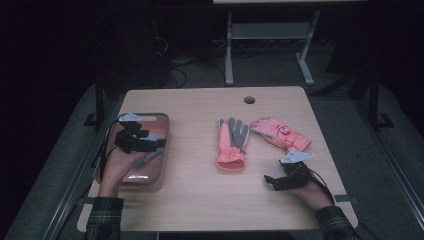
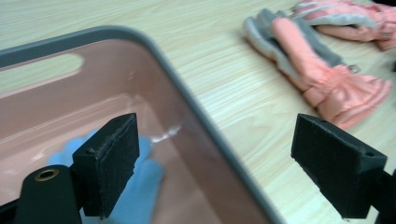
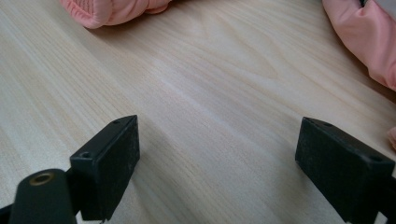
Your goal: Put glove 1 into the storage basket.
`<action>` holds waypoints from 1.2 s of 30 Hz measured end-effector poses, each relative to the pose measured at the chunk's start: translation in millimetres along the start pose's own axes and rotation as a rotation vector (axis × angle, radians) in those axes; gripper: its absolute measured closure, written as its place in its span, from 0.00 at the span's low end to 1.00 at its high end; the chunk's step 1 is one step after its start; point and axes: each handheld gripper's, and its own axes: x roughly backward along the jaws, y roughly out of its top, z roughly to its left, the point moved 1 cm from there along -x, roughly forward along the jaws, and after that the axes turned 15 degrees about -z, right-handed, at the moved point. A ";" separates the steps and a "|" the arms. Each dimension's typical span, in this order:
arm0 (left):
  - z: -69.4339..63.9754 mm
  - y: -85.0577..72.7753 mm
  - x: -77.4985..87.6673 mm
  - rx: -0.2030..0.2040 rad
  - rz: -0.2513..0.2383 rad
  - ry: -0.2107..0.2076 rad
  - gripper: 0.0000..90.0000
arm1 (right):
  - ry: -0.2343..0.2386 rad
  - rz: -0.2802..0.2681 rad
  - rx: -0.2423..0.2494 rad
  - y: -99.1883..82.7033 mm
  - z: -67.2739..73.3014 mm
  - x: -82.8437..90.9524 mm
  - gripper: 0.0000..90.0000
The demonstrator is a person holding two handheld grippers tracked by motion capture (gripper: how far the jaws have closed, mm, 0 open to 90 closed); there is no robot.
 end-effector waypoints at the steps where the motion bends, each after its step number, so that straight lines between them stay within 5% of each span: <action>1: -3.9 0.9 -0.7 -0.006 -0.002 -0.006 0.16 | 0.001 0.000 -0.001 0.0 0.2 0.0 0.15; 21: -88.5 0.9 -29.8 -0.099 0.026 -0.160 0.16 | 0.002 0.000 0.000 0.1 0.3 -0.4 0.14; 36: -135.2 -33.5 -52.9 -0.165 0.077 -0.247 0.17 | 0.004 -0.003 0.001 -0.3 1.3 0.1 0.15</action>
